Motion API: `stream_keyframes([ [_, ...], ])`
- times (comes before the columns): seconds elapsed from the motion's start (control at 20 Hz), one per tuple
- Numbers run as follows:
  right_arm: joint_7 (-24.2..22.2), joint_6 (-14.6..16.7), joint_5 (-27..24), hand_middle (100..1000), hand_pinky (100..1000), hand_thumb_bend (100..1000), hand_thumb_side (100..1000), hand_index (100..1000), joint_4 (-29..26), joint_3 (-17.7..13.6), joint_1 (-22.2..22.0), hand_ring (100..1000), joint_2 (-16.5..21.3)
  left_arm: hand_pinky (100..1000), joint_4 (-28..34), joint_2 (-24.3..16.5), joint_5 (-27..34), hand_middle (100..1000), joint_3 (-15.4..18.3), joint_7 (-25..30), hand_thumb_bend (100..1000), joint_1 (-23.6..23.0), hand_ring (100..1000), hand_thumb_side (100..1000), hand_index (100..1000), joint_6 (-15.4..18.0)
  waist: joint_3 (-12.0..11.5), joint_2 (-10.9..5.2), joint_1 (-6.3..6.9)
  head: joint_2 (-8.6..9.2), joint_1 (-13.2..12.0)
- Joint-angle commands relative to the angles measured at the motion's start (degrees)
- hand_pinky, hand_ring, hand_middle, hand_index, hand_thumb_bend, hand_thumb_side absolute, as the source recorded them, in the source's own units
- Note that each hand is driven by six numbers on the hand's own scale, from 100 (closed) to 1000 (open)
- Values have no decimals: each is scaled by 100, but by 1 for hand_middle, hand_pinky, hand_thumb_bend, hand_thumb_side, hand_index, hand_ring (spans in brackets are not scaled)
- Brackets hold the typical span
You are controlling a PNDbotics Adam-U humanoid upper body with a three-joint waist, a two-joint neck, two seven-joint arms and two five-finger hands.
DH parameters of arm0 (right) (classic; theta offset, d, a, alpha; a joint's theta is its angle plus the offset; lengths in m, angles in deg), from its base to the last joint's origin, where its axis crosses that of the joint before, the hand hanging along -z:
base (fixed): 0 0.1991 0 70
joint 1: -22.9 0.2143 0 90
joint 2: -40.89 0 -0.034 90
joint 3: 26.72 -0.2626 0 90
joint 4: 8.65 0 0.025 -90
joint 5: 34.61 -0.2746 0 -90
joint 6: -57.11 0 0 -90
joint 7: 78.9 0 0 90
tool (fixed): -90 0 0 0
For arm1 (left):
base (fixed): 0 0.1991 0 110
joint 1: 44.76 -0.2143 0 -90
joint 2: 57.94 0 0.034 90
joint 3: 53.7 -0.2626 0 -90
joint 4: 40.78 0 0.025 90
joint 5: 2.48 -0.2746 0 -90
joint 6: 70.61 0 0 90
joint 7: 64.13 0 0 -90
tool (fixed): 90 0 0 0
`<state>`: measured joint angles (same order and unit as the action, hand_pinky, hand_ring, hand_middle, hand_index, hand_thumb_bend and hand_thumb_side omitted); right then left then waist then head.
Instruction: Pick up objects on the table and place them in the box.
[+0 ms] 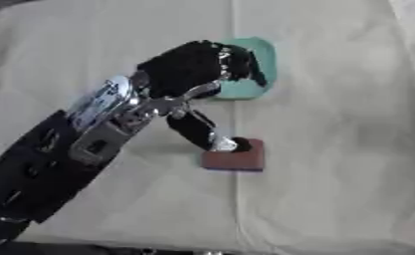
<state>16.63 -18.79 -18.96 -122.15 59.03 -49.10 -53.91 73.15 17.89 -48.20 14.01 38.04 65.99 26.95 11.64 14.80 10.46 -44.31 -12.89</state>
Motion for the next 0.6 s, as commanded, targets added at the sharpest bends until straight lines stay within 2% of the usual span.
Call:
stream_keyframes([
  [0.05, -20, 0, -15, 811, 369, 100, 502, 804, -110, -19, 26, 592, 83, 453, 66, 74, -118, 662, -54, 103, 487, -54, 591, 526, 773, -35, -16, -128, -28, 19, 42],
  [0.6, -59, -28, 0, 812, 369, 100, 502, 803, -110, -6, 22, 591, 109, 453, 66, 226, -158, 662, -260, 344, 454, -378, 591, 564, 773, -26, -89, -166, 10, 19, 104],
])
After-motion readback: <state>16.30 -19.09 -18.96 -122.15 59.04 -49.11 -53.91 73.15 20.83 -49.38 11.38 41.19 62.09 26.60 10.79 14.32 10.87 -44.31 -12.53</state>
